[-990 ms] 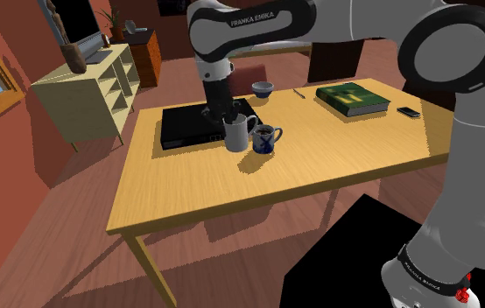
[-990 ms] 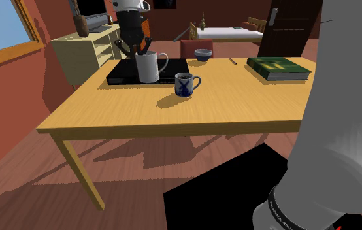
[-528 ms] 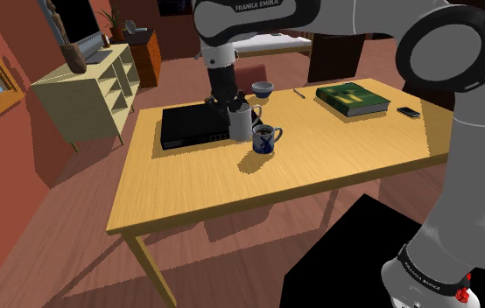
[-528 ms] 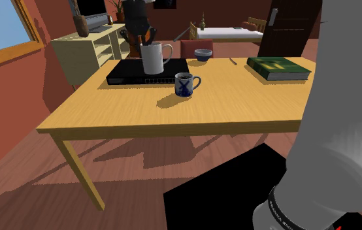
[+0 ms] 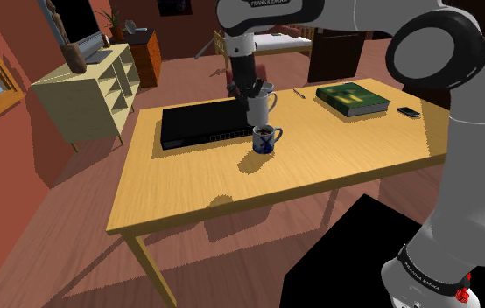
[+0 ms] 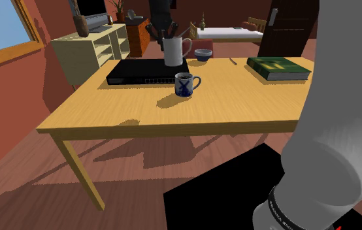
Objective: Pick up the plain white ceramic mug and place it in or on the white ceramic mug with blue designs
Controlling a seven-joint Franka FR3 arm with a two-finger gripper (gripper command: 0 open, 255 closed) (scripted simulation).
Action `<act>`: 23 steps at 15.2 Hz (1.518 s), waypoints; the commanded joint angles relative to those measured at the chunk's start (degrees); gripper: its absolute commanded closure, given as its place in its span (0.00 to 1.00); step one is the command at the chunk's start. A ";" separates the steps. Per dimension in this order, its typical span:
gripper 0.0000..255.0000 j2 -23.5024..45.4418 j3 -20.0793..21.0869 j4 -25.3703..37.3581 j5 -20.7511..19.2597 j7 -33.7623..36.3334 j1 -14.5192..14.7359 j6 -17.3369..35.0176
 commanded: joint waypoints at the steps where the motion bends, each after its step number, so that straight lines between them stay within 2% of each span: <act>1: 1.00 1.00 -0.85 1.98 -0.24 -2.51 -1.57 -1.00; 8: 1.00 7.37 -3.37 13.16 -1.10 -10.26 -6.51 -5.79; 23: 1.00 5.04 -3.39 -2.11 -0.95 -10.14 -6.93 7.14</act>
